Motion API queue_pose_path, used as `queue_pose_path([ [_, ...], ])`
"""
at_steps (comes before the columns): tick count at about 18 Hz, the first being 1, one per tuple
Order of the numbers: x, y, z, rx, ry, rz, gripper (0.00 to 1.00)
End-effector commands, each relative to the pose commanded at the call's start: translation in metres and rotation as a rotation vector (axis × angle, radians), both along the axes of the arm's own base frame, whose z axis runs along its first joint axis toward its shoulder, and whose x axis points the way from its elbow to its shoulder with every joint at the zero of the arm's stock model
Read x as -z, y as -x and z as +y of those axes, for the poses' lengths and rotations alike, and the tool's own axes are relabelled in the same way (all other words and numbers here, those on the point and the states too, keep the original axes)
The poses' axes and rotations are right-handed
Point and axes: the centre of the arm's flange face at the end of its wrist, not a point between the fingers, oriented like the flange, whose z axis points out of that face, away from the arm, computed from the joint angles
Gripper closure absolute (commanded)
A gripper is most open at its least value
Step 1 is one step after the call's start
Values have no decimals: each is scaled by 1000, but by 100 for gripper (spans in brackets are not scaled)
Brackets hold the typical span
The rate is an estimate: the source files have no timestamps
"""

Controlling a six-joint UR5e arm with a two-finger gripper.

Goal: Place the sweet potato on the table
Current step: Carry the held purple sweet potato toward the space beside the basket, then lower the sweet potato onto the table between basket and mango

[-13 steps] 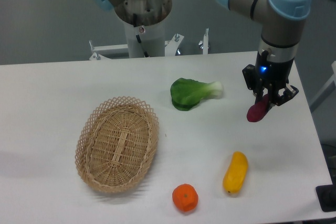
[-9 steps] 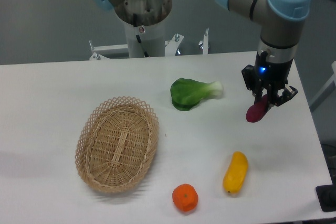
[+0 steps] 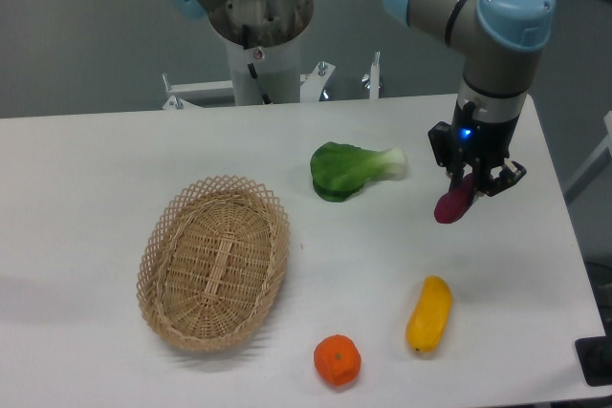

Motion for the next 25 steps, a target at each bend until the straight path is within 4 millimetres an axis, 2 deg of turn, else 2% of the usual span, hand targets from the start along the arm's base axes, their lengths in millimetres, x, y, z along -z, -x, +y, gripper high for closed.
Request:
queue_pose_path([
  [5,48,-45,23,-172,-23,-34,85],
  [9,72,-75,45,-345,-36,-85,85],
  [13,110,-98,74,-413,-35,-106,85],
  [15,129,-112,85,-399,3,-46,85],
  [19,152,-123,105,-365,34,6,84],
  [25,166,-124,115,-333,36,9,84],
])
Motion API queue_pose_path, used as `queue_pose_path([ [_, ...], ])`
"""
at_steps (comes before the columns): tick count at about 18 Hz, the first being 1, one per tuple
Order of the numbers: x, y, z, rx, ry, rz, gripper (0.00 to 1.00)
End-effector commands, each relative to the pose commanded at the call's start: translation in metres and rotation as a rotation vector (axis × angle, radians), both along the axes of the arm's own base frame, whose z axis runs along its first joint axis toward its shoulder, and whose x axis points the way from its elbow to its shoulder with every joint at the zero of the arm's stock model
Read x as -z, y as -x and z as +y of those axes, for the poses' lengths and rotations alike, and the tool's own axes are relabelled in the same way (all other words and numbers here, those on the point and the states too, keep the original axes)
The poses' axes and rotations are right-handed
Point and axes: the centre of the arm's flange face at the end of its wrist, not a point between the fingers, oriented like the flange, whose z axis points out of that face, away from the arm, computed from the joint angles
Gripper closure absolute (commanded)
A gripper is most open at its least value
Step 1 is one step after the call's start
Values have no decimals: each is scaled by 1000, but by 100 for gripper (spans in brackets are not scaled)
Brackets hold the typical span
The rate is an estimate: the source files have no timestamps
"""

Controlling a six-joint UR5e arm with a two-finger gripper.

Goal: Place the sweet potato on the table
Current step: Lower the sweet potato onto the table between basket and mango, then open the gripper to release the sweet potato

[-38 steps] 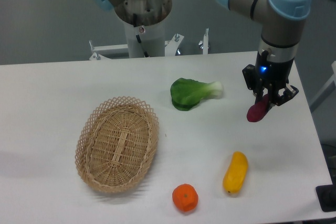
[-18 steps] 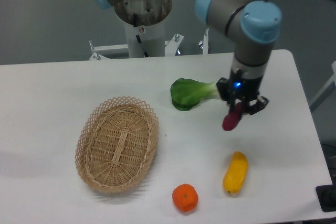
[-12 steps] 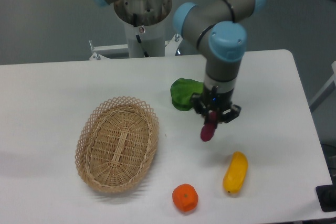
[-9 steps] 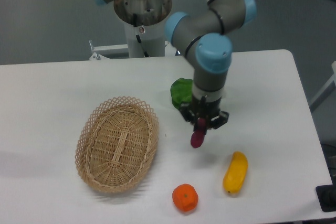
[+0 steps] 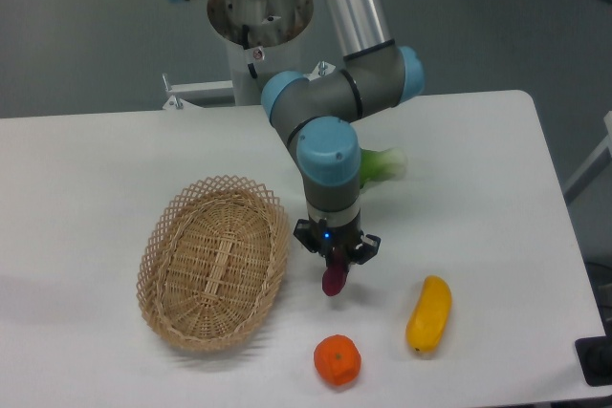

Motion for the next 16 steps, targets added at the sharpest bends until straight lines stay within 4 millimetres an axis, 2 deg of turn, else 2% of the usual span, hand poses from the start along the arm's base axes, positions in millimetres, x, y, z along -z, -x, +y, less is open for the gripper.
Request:
queue_pose_path([
  [2,4,0,2,36,8,0,83],
  [5,5,1,2,44,10,0,74],
  [6,4,1,2,44,9,1,68],
  [7,2,2,3,44,7,4,55],
  [9,-6,6,6,59,5,24,0],
  [12,-21,11,9,61,-15,47,0],
  [16,-66,20,18,25,-76,105,0],
])
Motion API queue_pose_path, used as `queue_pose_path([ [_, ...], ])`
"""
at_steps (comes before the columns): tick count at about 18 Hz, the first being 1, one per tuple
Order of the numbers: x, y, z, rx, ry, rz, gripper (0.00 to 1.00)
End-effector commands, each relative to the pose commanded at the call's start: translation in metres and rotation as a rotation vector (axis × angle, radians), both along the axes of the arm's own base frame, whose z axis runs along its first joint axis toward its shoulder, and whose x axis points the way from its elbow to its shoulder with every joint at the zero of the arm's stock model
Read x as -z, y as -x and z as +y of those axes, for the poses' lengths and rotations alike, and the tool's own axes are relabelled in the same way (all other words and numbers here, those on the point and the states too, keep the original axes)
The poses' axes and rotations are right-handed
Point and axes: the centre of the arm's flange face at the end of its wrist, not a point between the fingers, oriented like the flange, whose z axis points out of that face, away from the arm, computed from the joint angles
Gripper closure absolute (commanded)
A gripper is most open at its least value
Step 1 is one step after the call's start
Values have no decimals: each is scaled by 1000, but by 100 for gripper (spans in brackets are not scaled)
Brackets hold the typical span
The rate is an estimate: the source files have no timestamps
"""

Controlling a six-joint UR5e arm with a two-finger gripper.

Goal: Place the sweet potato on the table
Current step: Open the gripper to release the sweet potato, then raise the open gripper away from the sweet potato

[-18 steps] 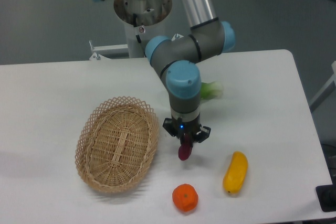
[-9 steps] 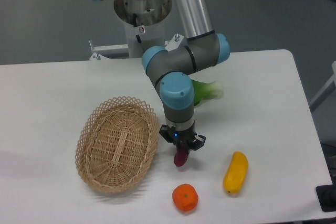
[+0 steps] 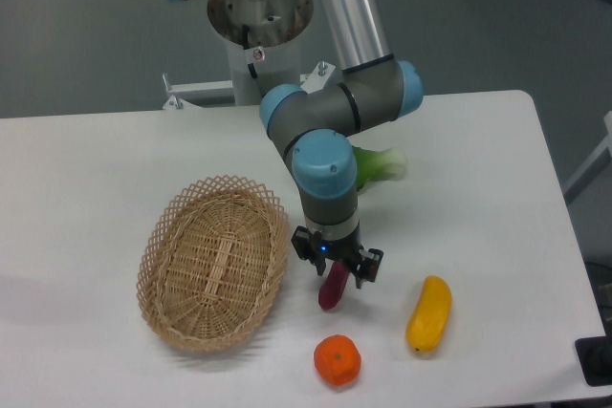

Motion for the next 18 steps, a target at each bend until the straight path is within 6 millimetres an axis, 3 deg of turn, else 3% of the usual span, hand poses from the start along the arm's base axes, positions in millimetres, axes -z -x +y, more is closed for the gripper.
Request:
queue_pose_path([
  [8,-109,21,6,19,-113,145,0],
  [13,-152,42,-41,105,-34,158,0],
  [18,-175,58,-100,304,104,130,0],
])
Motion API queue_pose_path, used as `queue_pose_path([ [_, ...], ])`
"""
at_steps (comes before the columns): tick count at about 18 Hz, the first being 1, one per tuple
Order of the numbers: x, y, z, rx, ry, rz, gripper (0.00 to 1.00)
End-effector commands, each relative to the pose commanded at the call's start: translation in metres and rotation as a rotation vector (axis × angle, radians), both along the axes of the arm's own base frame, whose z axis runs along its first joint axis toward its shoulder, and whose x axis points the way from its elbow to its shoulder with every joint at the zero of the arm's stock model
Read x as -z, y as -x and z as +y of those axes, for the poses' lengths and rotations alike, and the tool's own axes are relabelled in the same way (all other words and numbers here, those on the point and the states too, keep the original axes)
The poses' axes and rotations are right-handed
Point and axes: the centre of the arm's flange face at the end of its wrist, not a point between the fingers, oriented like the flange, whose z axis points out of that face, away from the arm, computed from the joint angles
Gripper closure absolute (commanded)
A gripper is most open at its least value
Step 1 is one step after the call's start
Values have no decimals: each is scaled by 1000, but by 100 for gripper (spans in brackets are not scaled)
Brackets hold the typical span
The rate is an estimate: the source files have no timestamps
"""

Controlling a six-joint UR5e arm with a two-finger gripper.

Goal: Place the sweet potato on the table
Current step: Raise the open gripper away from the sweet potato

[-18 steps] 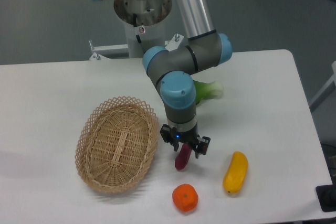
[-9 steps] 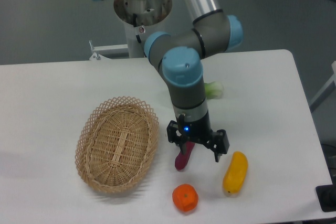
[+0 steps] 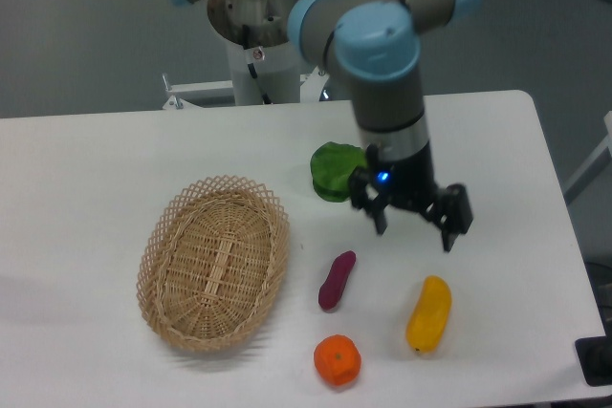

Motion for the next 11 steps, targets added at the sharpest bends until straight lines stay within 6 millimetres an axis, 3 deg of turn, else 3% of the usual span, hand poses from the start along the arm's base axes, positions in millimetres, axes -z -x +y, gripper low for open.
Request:
queue_pose_path([
  [6,-3,11,-45,187,84,-39,0],
  [11,0,9,-52,194,80,-44,0],
])
